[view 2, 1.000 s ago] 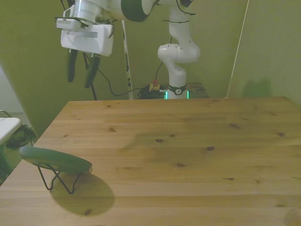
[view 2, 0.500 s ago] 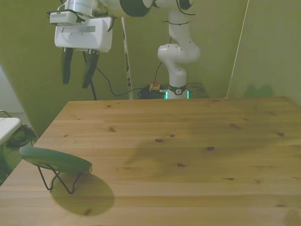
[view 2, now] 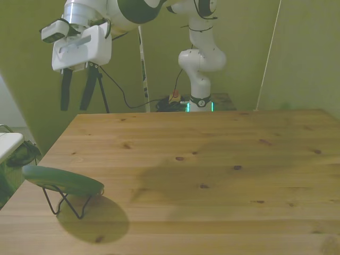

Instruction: Unload the plate

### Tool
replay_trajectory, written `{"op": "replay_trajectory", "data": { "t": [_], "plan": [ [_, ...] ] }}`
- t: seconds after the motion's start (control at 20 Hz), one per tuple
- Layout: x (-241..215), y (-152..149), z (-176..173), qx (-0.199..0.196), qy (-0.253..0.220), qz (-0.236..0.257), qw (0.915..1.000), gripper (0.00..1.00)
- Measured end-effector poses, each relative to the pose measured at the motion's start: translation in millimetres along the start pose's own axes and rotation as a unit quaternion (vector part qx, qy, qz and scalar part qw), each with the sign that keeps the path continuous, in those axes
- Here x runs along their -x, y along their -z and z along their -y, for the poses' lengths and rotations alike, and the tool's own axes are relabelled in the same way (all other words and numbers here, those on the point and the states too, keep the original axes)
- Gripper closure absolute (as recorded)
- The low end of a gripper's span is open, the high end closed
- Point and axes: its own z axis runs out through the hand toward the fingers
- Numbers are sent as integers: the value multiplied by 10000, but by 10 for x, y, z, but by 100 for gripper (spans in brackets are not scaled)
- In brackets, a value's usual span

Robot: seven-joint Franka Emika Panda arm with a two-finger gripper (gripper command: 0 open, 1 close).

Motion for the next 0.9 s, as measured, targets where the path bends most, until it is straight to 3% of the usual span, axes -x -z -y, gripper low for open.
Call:
{"op": "replay_trajectory", "data": {
  "t": [0.35, 0.8, 0.85, 0.9],
  "plan": [
    [105, -759, 31, -14, 134, -78, 9999, 0],
    [168, -1215, 153, 11, 124, -98, 9999, 0],
    [170, -1260, 153, 28, 129, -107, 9999, 100],
    [170, -1302, 153, 49, 134, -123, 9998, 100]
  ]
}}
